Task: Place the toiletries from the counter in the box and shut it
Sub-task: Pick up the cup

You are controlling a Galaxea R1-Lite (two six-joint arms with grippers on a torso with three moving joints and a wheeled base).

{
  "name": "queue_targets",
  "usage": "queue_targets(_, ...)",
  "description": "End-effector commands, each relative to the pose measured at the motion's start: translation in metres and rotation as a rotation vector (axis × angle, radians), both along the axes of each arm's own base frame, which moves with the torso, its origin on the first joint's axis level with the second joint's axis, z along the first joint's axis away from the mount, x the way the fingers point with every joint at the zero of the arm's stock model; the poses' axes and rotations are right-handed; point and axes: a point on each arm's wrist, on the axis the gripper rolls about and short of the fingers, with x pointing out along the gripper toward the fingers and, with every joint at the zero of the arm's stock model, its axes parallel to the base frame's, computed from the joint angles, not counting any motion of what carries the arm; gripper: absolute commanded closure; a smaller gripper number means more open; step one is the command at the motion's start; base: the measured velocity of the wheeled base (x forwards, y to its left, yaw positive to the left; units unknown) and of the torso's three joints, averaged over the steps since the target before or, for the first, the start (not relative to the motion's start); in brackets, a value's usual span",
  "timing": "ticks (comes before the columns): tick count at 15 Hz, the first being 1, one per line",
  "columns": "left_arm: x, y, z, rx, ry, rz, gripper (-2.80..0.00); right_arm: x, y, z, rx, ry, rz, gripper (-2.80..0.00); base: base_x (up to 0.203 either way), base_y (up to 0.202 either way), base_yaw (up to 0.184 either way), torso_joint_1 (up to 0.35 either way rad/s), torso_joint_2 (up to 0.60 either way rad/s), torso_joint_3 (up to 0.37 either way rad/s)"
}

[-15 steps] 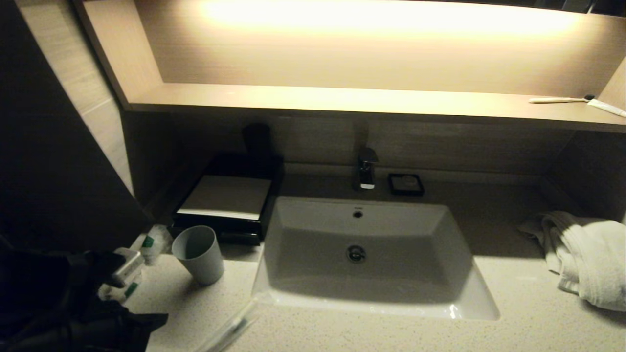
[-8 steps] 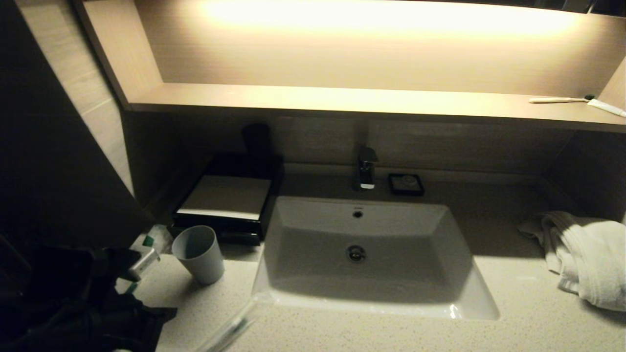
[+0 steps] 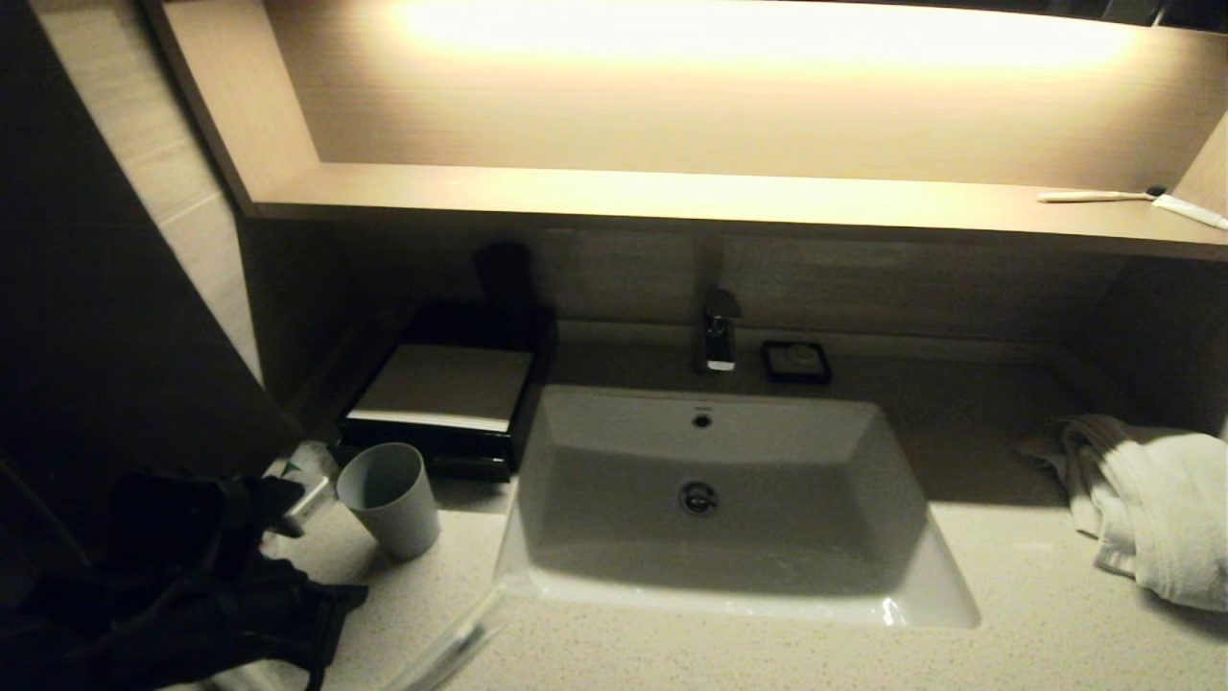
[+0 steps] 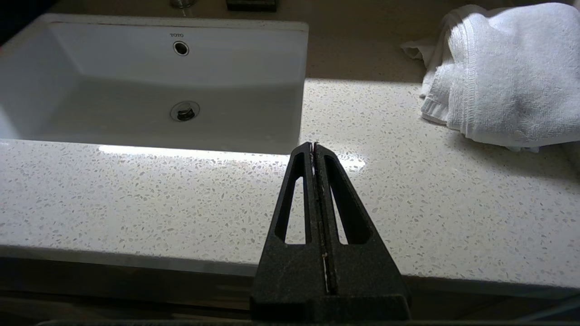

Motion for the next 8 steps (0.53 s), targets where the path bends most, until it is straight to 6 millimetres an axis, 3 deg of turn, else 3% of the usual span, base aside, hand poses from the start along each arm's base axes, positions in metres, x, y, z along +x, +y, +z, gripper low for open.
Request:
queue_targets(1, 0.0042, -0.0006, -0.0058, 0.0, 0.0, -0.001, -2.8, 0.0, 0.0, 0.0, 0.0, 0.0, 0.0, 0.0, 0.0, 0.0, 0.0, 0.0, 0.0, 0.0)
queue_targets(8, 0.0083, -0.0012, -0.0079, -0.002, -0.013, -0.001, -2.8, 0.0, 0.0, 0.0, 0.0, 0.0, 0.0, 0.0, 0.0, 0.0, 0.0, 0.0, 0.0, 0.0)
